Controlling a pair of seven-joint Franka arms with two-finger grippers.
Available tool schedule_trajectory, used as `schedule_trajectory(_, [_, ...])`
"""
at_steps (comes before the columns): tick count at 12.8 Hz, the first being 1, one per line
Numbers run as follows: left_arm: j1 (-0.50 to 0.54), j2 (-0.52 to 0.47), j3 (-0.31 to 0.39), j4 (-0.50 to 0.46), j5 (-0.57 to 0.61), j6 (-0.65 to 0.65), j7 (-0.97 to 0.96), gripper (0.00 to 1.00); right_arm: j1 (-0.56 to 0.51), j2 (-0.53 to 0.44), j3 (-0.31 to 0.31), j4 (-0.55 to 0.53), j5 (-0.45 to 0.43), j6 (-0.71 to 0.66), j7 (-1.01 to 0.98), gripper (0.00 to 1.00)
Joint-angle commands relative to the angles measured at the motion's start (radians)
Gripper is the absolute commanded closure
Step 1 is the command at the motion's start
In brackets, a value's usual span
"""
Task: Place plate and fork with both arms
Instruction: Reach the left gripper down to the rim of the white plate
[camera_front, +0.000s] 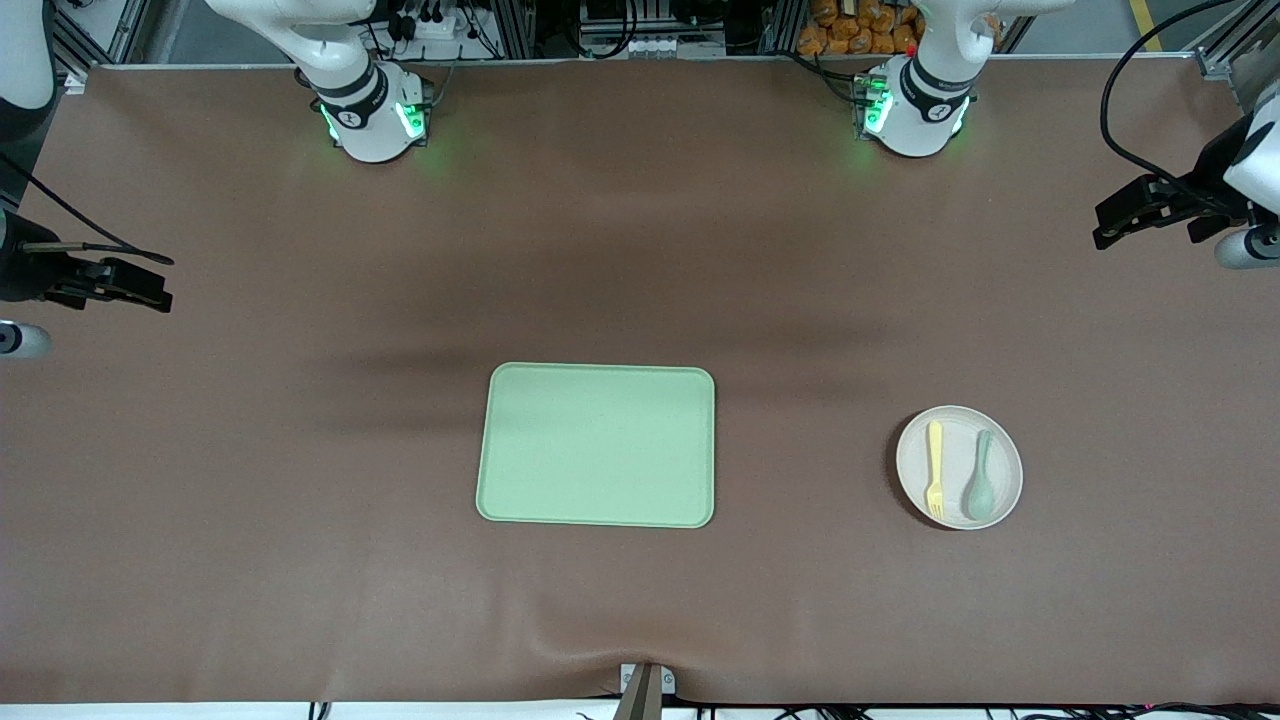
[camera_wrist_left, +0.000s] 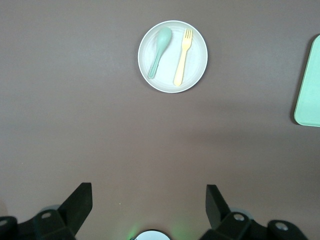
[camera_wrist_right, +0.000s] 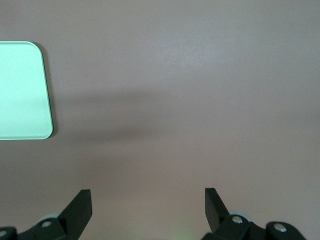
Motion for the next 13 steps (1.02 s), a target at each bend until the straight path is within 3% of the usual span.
schedule_trajectory(1, [0.005, -0.021, -0.004, -0.006, 0.008, 0.005, 0.011, 0.0, -0.001, -0.036, 0.005, -0.018, 0.002, 0.004, 0.024, 0.0])
schedule_trajectory(6, [0.007, 0.062, 0.012, 0.012, 0.007, 0.017, 0.01, 0.0, -0.003, -0.086, 0.005, -0.098, 0.006, 0.072, 0.024, 0.0])
schedule_trajectory(13, [0.083, 0.163, 0.012, -0.286, 0.02, 0.493, 0.013, 0.0, -0.003, -0.088, 0.005, -0.1, 0.006, 0.086, 0.024, 0.0])
